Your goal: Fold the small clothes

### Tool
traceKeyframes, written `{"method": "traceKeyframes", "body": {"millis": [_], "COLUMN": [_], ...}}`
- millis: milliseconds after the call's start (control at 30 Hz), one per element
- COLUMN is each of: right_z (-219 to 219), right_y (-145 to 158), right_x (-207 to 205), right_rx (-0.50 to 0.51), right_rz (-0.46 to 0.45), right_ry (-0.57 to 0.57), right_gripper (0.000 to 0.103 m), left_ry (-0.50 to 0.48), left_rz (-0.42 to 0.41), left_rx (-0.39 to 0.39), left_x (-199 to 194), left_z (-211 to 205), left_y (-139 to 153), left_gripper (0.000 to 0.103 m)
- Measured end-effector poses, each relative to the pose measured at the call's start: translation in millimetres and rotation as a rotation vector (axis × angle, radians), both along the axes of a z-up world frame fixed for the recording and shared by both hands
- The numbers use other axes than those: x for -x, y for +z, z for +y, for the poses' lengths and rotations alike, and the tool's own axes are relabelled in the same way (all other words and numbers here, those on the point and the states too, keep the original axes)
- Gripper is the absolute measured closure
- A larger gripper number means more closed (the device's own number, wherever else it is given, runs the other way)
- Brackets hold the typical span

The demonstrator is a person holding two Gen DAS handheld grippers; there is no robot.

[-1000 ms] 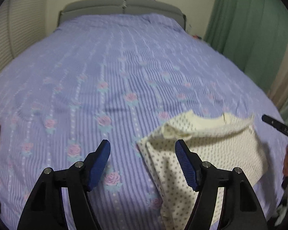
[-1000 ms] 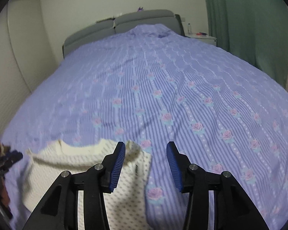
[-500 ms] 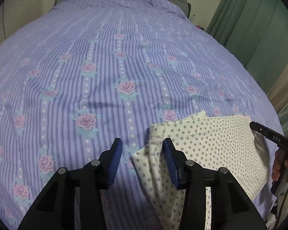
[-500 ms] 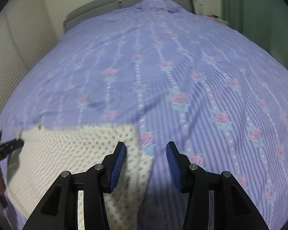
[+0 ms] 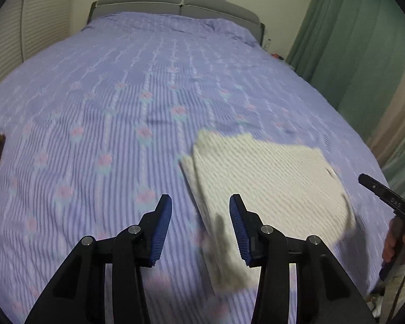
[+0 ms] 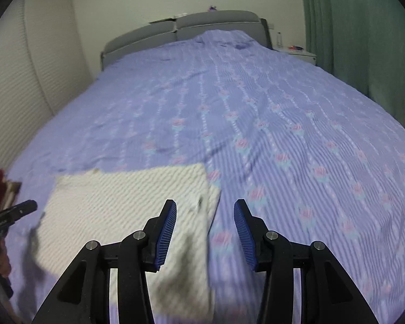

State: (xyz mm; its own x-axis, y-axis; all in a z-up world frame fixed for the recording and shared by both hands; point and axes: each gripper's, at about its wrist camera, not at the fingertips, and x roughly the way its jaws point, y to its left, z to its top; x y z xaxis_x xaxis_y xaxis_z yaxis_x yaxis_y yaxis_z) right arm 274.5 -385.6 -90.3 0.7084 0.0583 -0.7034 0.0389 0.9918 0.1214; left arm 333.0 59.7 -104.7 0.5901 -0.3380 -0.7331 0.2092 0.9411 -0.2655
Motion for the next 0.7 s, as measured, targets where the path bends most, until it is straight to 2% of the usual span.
{"method": "traceKeyframes", "body": {"millis": [100,267,367,467,567,700], "right_z": [0.0,-4.3,-6.1,-0.8,-0.9,-3.6], "right_y": [-2.1,-26.0,-41.7,-47.5,-53.0,-58.2], "right_x": [27.3,54.0,57.8,57.9,52.4,48.5], "right_rx": [-0.031,-0.136,-0.180,-0.163,-0.188,-0.214], "right_rz": [-0.005,0.038,0.073,0.074,0.088,0.105], "right_ry": [0.002,0.006,0.003,0.024,0.039,0.043], "right_gripper": [0.057,0.057,0.057,0.057,0.058,0.058], "left_ry": [-0.042,-0.045,-0.040,-0.046,-0.056,-0.063], "left_rz": [0.050,0.099,0.118,0.135,0.139,0.102], "left_rx": [0.070,0.109,0.128,0.161,0.188,0.172], "left_x": [20.1,30.1,26.0,23.7,25.4,33.7], "left_z": [-0.5,-5.8,-6.4,-5.6,-8.8,-10.5], "left_y": [-12.8,-27.7,-33.1,-35.3,-33.9,-26.7], "left_gripper": [0.059,0.059,0.059,0.060,0.061,0.078]}}
